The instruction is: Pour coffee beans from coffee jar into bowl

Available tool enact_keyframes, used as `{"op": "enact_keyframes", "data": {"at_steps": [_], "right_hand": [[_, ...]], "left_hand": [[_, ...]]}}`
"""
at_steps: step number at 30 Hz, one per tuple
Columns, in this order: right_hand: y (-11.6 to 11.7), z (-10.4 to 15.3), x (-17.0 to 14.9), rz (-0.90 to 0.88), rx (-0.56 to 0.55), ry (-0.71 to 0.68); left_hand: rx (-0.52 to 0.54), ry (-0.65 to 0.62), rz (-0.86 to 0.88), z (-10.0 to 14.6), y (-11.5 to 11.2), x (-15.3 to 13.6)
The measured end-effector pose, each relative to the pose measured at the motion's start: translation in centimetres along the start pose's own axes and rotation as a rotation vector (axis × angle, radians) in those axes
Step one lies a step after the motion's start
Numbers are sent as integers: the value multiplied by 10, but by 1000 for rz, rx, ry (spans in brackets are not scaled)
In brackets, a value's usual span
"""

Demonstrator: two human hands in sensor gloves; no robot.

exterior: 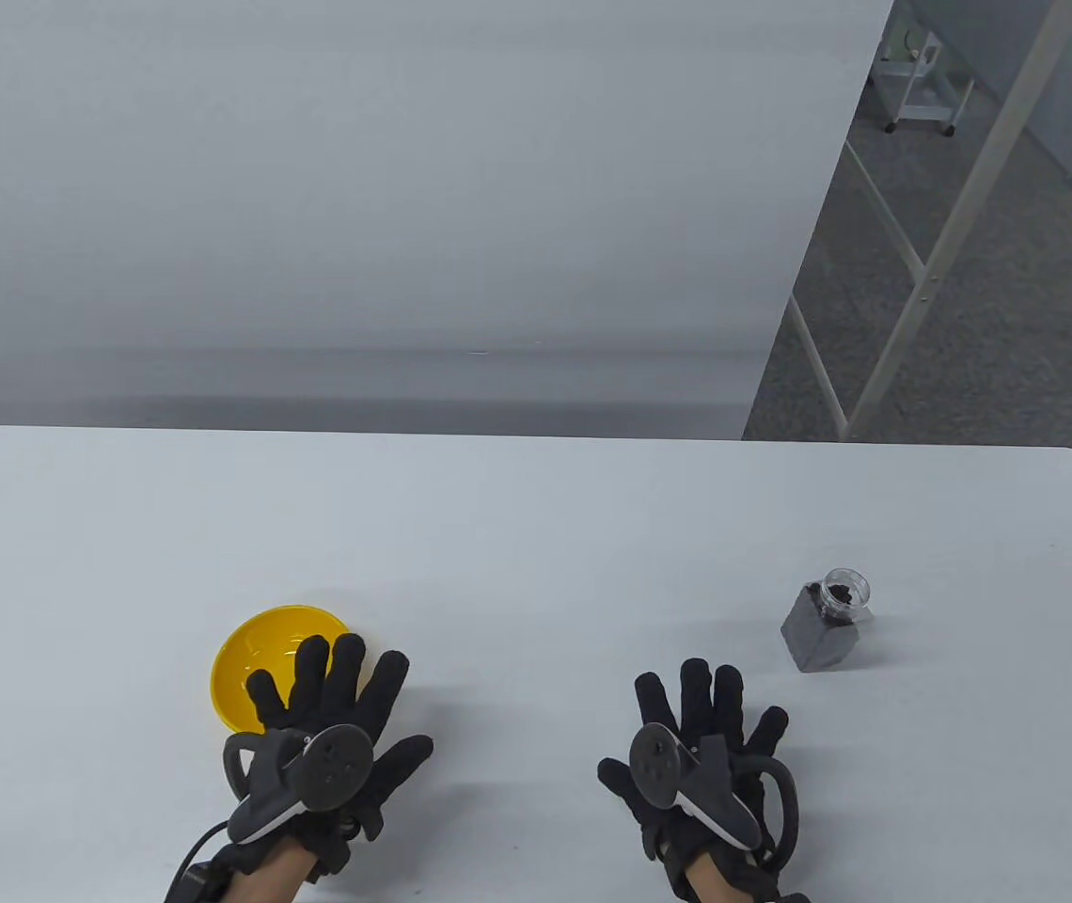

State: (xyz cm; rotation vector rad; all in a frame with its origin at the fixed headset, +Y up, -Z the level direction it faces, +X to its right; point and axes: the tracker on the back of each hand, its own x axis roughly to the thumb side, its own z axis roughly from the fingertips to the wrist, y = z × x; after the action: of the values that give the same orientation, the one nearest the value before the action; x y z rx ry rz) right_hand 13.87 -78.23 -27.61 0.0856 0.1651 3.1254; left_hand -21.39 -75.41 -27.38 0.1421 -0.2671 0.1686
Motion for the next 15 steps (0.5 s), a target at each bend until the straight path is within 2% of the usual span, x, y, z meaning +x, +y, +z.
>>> {"op": "enact_keyframes", "data": {"at_steps": [15], "right_hand": [[-23, -2, -11, -130, -81, 61]], "left_hand": [[5, -5, -1, 2, 1, 0]]}}
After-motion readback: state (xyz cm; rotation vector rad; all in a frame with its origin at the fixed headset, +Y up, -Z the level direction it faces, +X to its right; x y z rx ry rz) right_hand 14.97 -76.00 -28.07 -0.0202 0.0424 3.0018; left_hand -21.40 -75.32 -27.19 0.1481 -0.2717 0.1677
